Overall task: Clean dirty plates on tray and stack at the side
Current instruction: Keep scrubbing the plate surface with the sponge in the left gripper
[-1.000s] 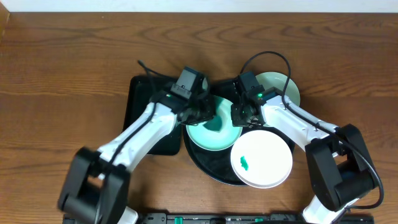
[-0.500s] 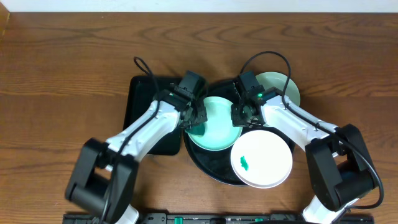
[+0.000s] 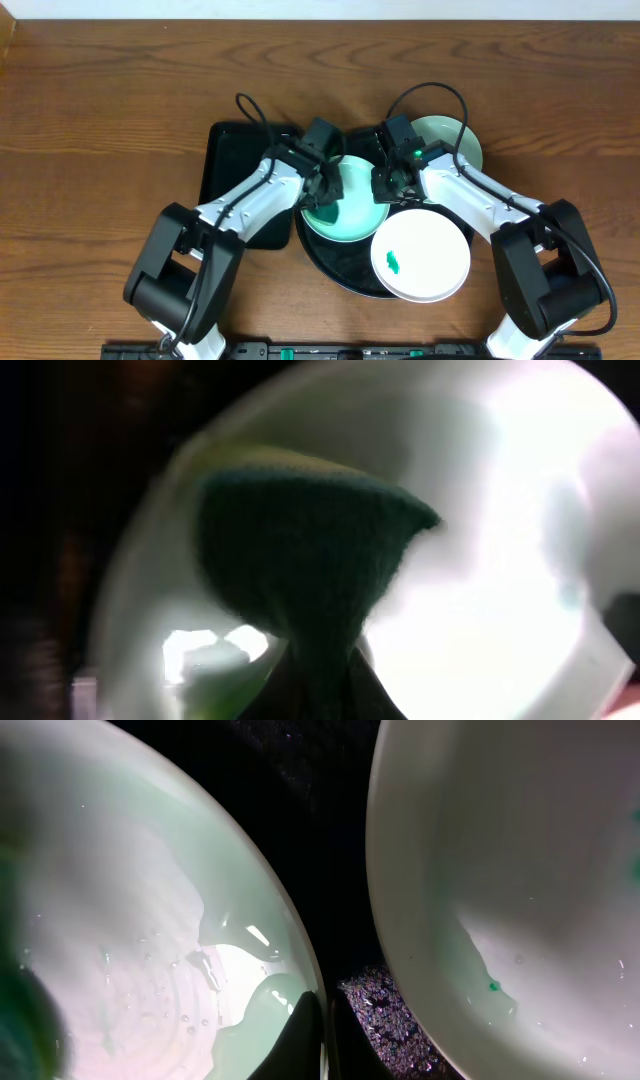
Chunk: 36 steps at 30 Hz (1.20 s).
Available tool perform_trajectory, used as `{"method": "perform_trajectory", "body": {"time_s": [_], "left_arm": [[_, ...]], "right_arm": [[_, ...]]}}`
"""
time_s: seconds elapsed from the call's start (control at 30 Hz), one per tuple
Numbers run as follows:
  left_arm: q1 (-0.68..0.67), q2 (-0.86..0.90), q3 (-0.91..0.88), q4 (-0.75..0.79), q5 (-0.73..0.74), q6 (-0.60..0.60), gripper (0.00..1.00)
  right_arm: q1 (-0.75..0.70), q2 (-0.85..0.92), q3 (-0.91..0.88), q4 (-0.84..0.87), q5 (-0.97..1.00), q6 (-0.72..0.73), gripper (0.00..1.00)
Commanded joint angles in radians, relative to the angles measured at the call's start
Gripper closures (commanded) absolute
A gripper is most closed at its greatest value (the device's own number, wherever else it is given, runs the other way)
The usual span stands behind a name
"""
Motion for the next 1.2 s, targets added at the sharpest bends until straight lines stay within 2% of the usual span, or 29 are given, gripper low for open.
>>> {"method": "perform_trajectory", "body": {"time_s": [0.0, 0.13, 0.3, 0.63, 0.9, 1.07, 1.17], "left_arm": [[-0.053, 0.024, 0.003, 0.030, 0.087, 0.013, 0.93], [-0.053, 0.017, 0.014, 0.041, 0.102, 0.013, 0.93], [-0.028, -0.035, 0.077, -0.037, 0.096, 0.048, 0.93], [-0.012, -0.105, 0.085, -0.084, -0.113, 0.051, 0.93], [-0.014, -0.049, 0.064, -0.091, -0.151, 0.050, 0.93], [-0.015, 0.051, 0.064, -0.090, -0.149, 0.039, 0.93], [-0.015, 0.090, 0.064, -0.097, -0.094, 0.040, 0.92]], "right_arm": [[0.013, 0.002, -0.004, 0.009, -0.016, 0.005, 0.99], [0.013, 0.002, -0.004, 0.008, -0.016, 0.005, 0.99], [0.013, 0.002, -0.004, 0.009, -0.016, 0.005, 0.99], [0.013, 0.002, -0.004, 0.009, -0.016, 0.005, 0.99], [0.013, 0.002, -0.004, 0.009, -0.016, 0.005, 0.99], [0.013, 0.002, -0.004, 0.009, -0.016, 0.005, 0.99], [0.013, 0.002, -0.004, 0.009, -0.016, 0.005, 0.99]]}}
